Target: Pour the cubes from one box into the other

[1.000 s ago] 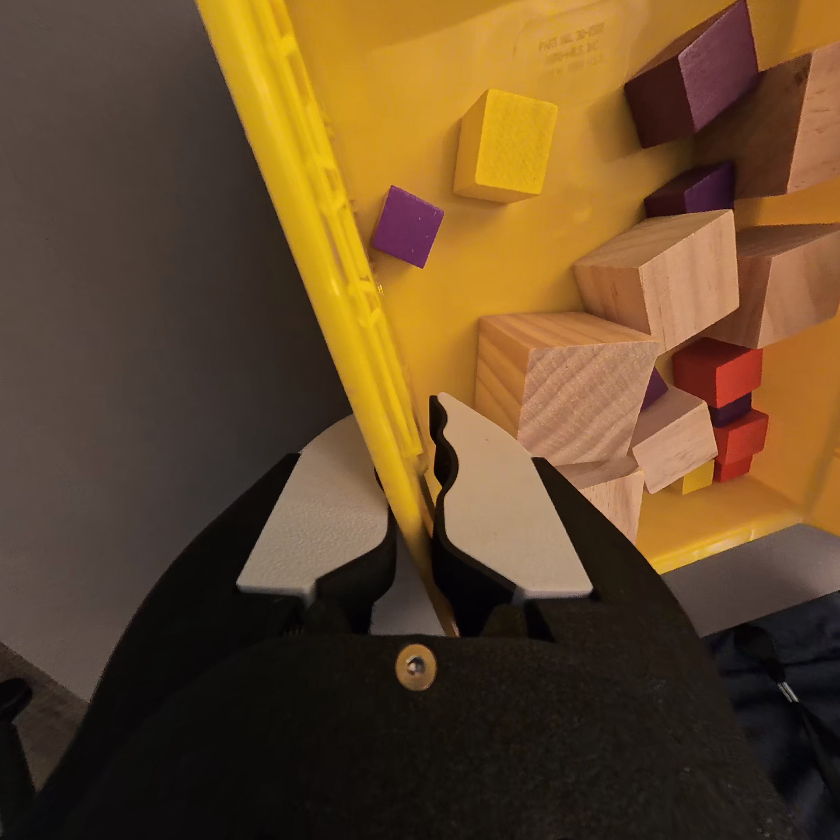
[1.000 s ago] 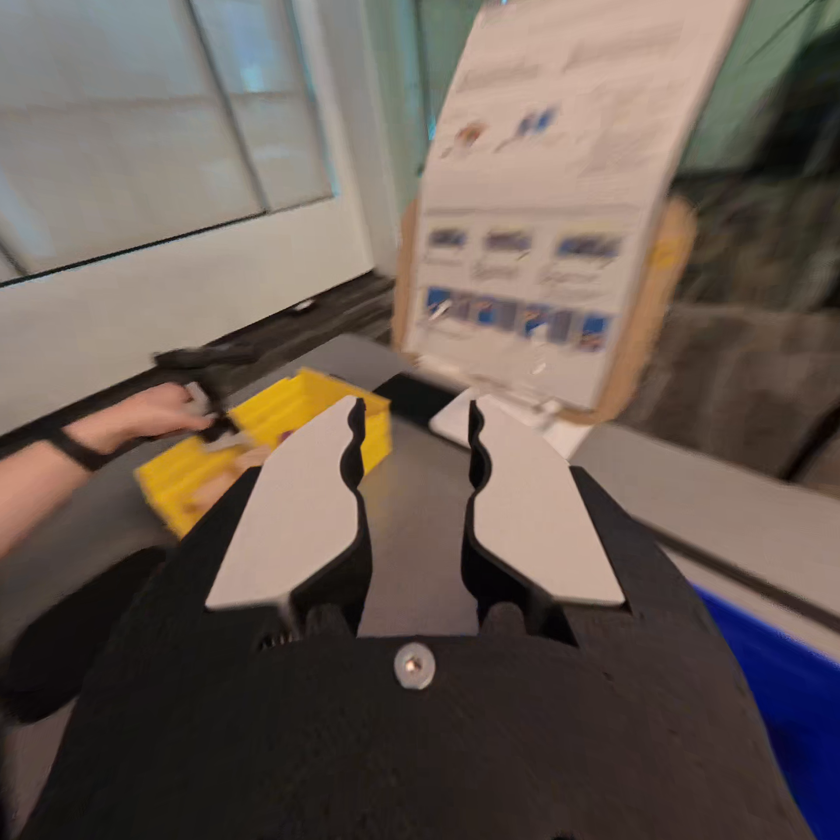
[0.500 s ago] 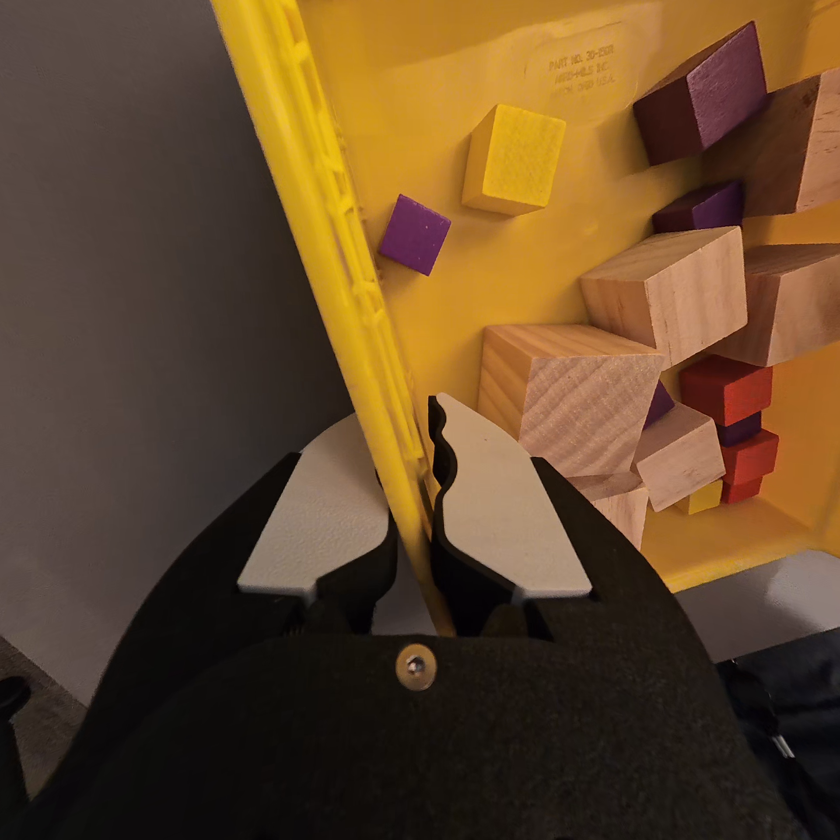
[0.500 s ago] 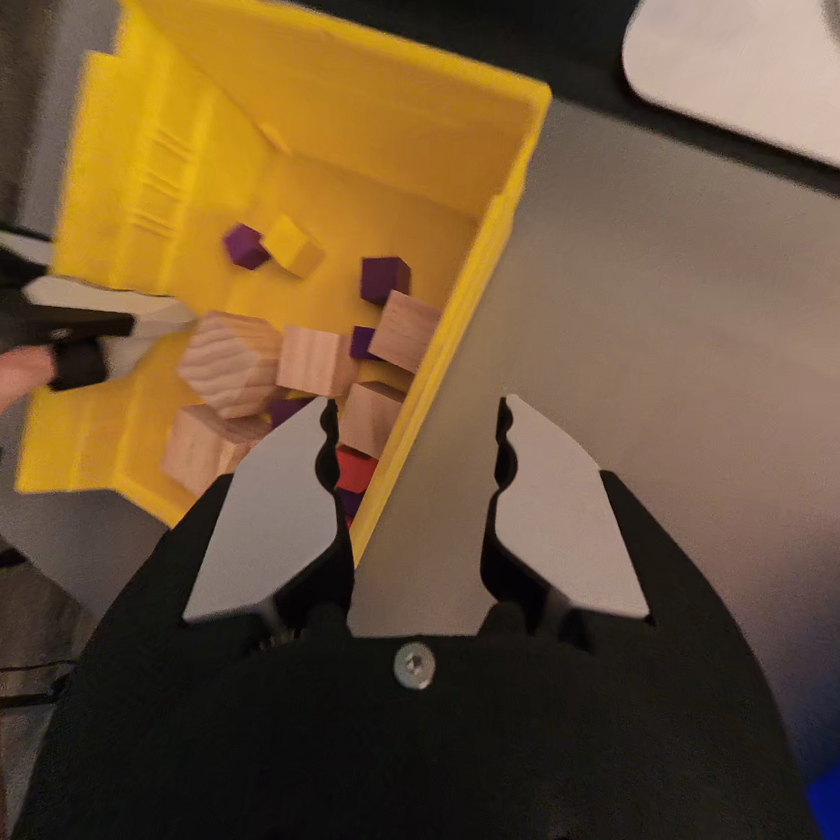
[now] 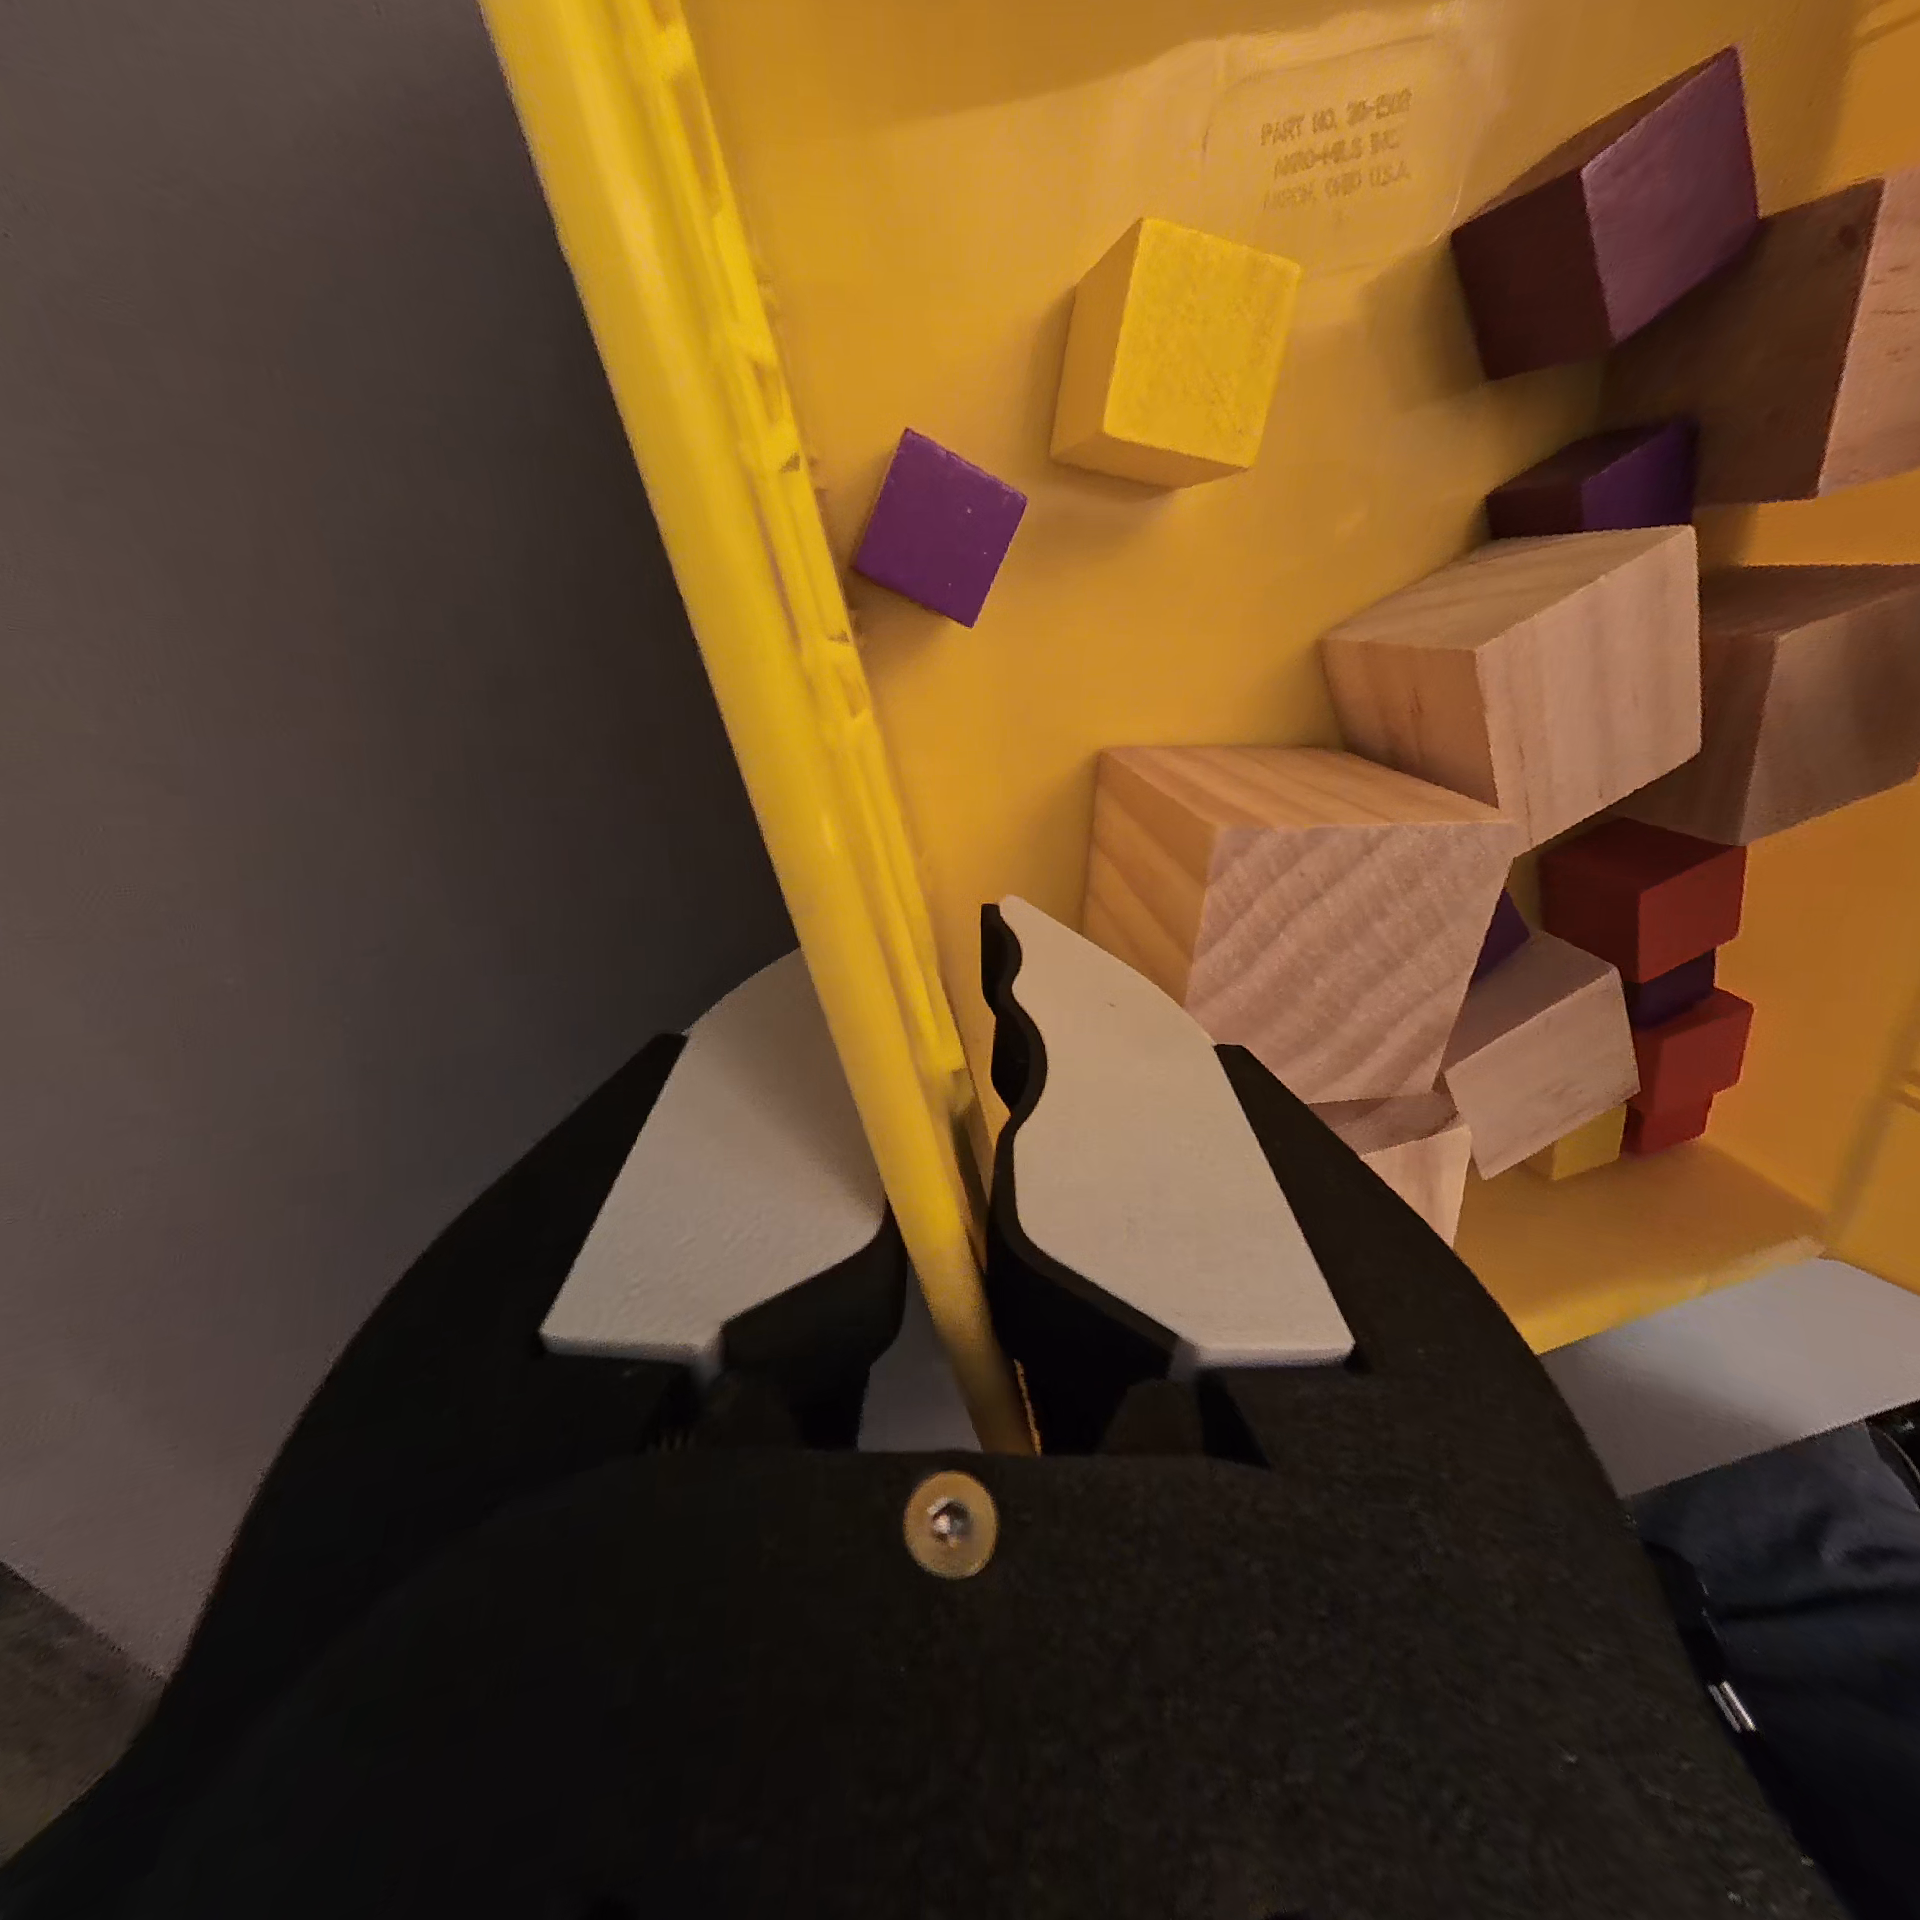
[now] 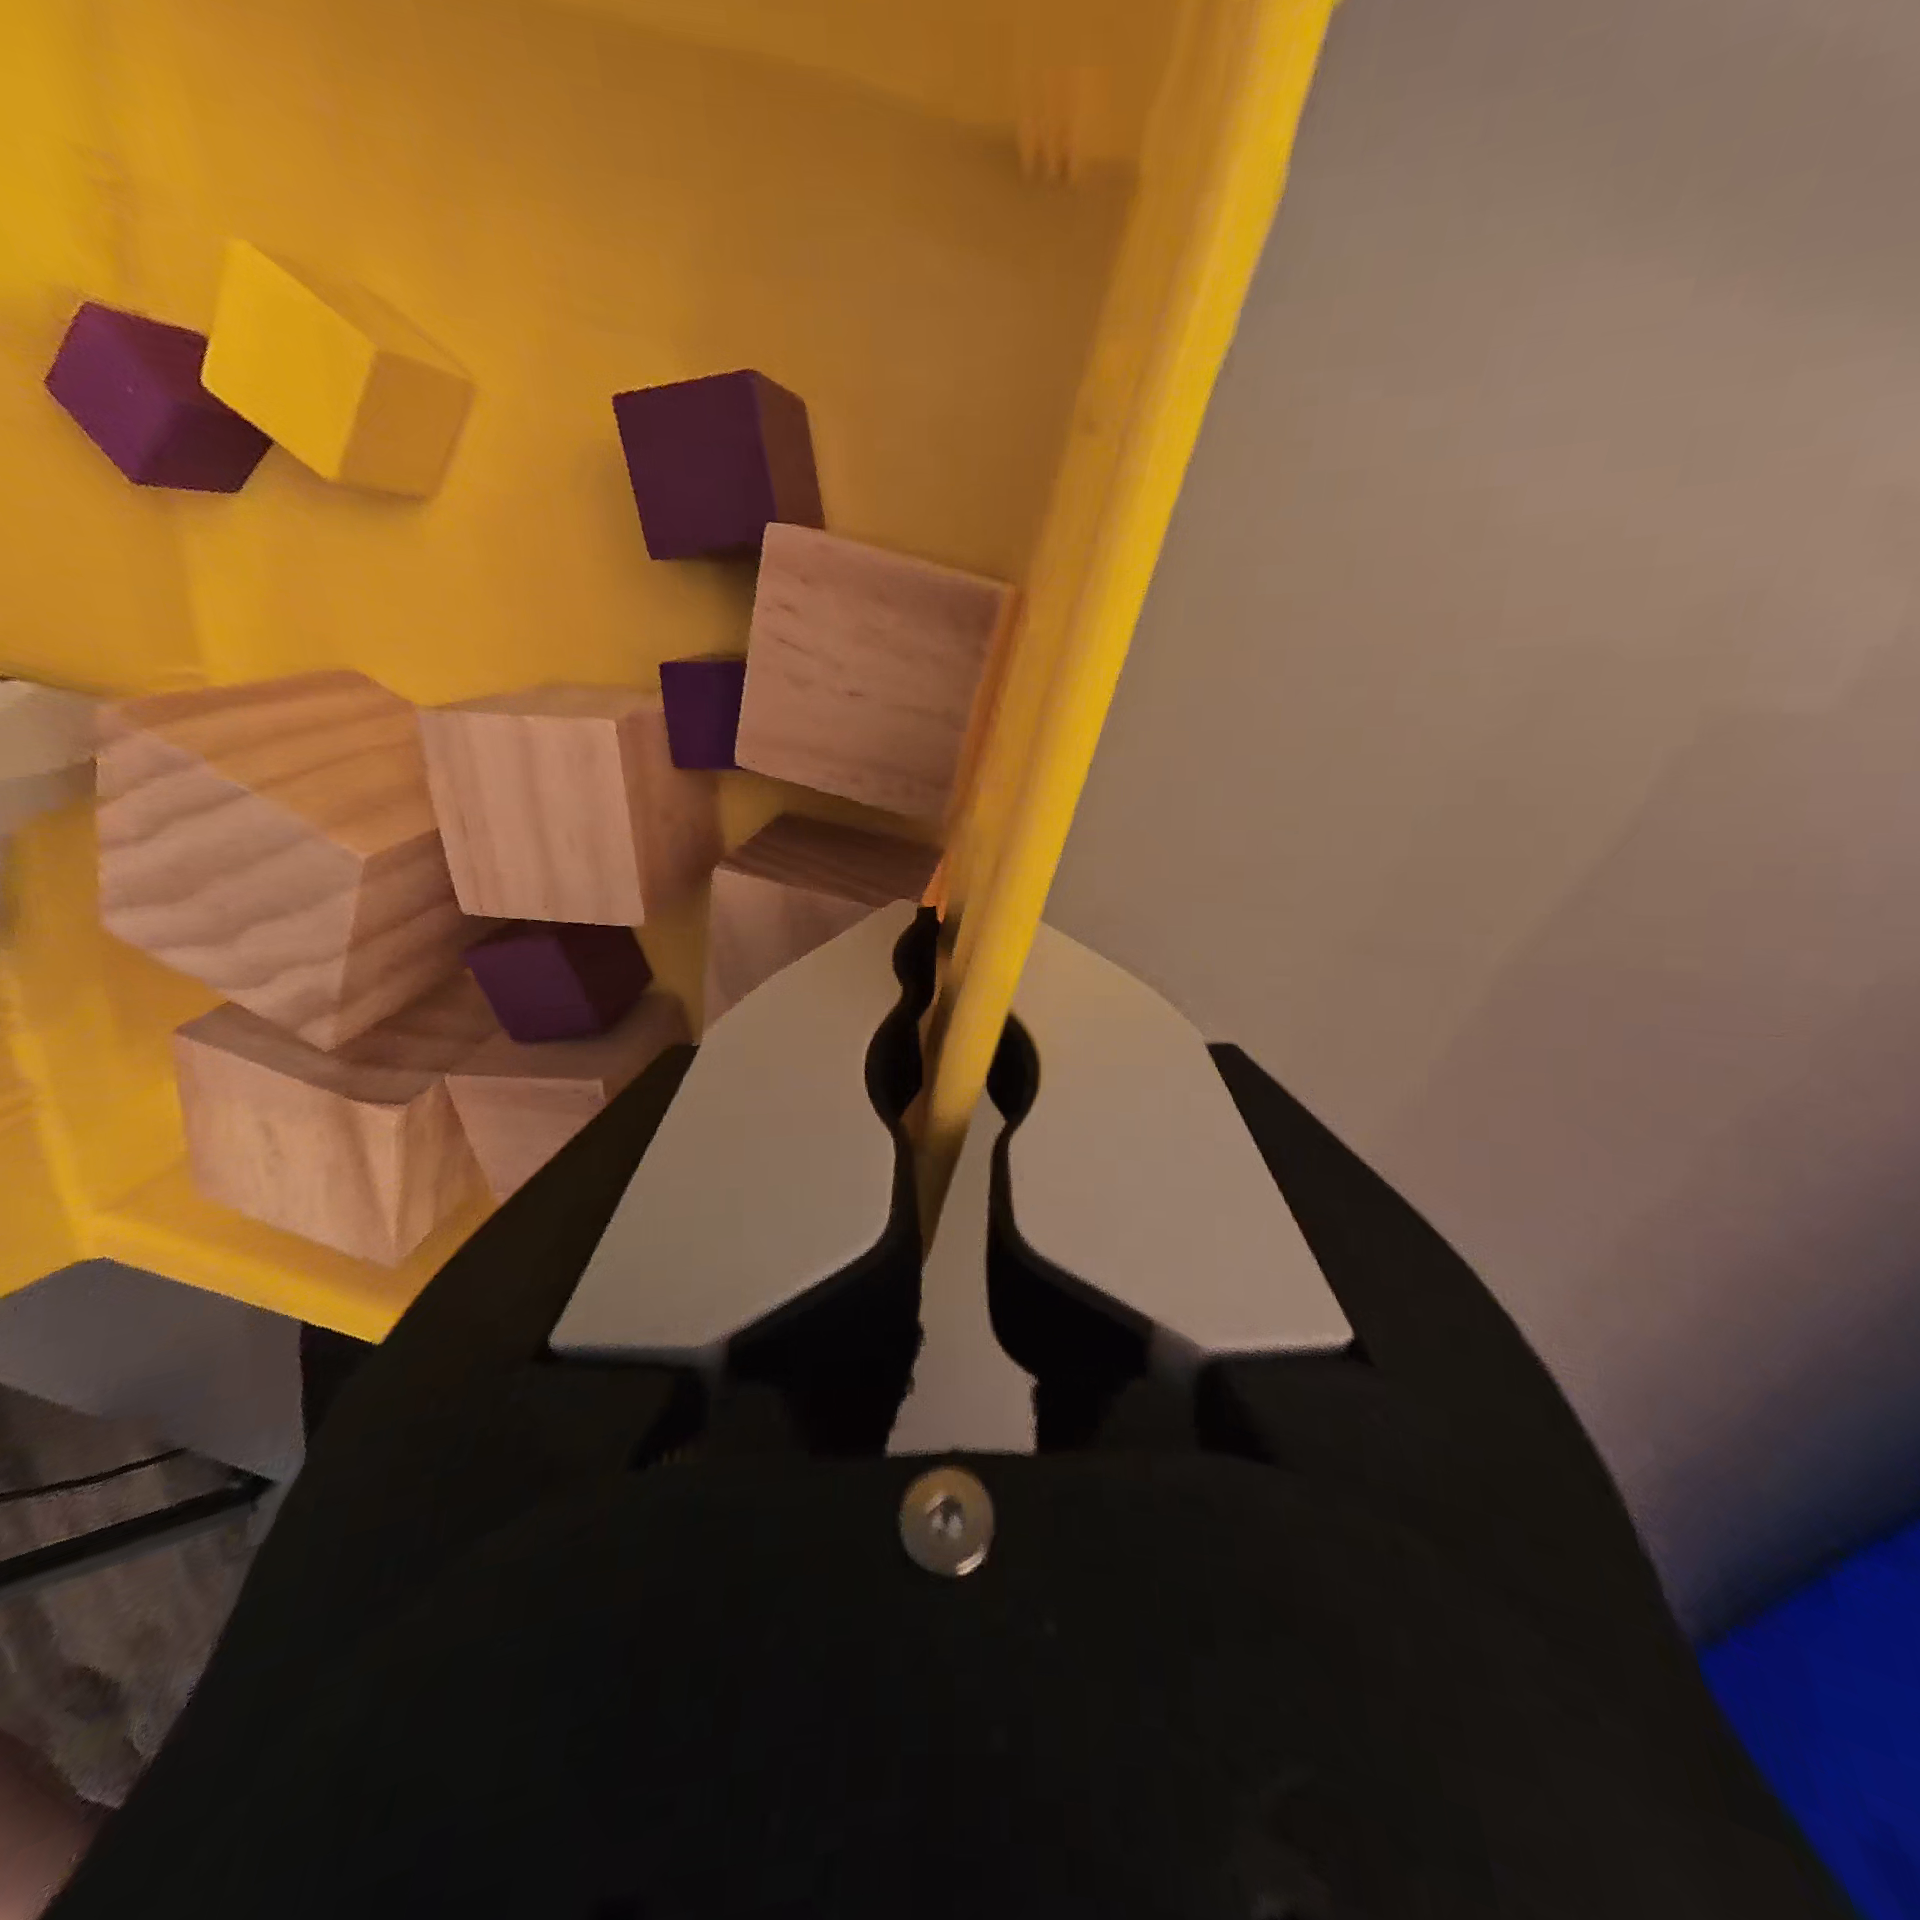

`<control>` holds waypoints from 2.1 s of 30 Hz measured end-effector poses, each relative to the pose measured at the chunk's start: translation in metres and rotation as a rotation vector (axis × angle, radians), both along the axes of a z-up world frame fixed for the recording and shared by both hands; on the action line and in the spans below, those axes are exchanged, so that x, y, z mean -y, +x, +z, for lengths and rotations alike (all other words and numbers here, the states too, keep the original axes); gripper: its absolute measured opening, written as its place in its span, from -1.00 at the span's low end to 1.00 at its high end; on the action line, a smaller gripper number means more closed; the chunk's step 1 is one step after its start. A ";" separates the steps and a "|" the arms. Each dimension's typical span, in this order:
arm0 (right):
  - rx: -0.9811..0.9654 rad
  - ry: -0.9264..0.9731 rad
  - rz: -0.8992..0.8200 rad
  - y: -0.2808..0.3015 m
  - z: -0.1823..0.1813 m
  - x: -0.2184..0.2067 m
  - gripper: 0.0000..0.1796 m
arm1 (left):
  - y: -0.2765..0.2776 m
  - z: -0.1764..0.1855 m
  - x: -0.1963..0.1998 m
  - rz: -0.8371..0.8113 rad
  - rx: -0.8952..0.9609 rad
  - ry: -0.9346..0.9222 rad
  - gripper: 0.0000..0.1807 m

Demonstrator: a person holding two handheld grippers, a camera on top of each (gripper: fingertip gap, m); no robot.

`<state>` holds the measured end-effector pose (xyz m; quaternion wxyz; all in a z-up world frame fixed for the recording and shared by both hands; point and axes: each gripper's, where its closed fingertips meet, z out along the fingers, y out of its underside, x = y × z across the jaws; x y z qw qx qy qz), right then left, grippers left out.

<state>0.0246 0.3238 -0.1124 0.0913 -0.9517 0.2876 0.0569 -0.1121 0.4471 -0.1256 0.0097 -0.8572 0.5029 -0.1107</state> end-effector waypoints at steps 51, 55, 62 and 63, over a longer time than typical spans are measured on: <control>0.208 0.122 -0.397 0.317 0.185 0.391 -0.95 | 0.374 0.161 0.350 -0.440 0.165 0.092 -0.94; 0.253 0.131 -0.391 0.337 0.178 0.409 -0.95 | 0.395 0.150 0.367 -0.447 0.226 0.092 -0.93; 0.347 0.197 -0.347 0.359 0.175 0.403 -0.95 | 0.414 0.147 0.362 -0.418 0.333 0.167 -0.92; 0.377 0.206 -0.337 0.361 0.179 0.400 -0.95 | 0.417 0.148 0.360 -0.410 0.357 0.180 -0.92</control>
